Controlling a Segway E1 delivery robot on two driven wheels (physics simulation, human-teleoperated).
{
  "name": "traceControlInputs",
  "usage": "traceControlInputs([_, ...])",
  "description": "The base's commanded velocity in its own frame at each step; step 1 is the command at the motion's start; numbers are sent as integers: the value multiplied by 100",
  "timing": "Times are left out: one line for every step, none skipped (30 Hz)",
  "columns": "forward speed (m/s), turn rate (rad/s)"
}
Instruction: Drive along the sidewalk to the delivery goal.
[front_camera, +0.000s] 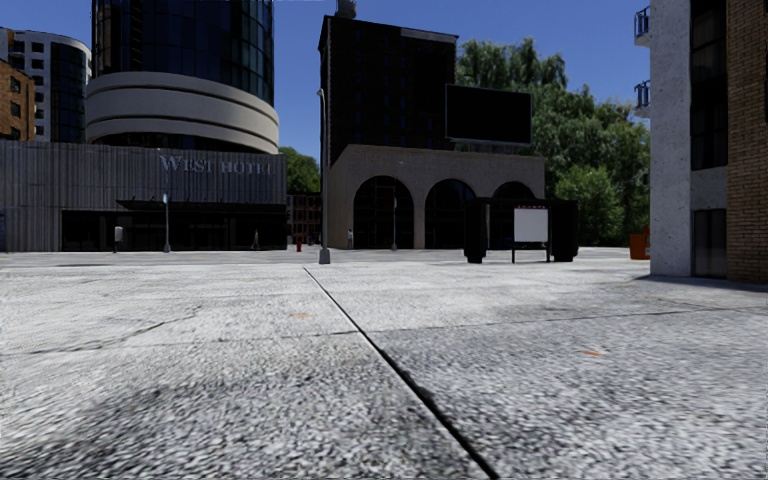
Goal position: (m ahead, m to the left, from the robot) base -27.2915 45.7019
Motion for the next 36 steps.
traceControlInputs([103, 48])
traceControlInputs([103, 48])
traceControlInputs([105, 49])
traceControlInputs([105, 49])
traceControlInputs([106, 49])
traceControlInputs([106, 49])
traceControlInputs([108, 49])
traceControlInputs([109, 49])
traceControlInputs([110, 49])
traceControlInputs([110, 49])
traceControlInputs([111, 49])
traceControlInputs([112, 49])
traceControlInputs([112, 49])
traceControlInputs([112, 49])
traceControlInputs([112, 49])
traceControlInputs([112, 49])
traceControlInputs([112, 49])
traceControlInputs([112, 49])
traceControlInputs([112, 49])
traceControlInputs([112, 49])
traceControlInputs([112, 49])
traceControlInputs([112, 49])
traceControlInputs([112, 49])
traceControlInputs([112, 49])
traceControlInputs([119, 49])
traceControlInputs([130, 49])
traceControlInputs([139, 49])
traceControlInputs([139, 49])
traceControlInputs([144, 47])
traceControlInputs([151, 38])
traceControlInputs([152, 23])
traceControlInputs([152, 23])
traceControlInputs([153, 6])
traceControlInputs([154, 0])
traceControlInputs([159, 0])
traceControlInputs([159, 0])
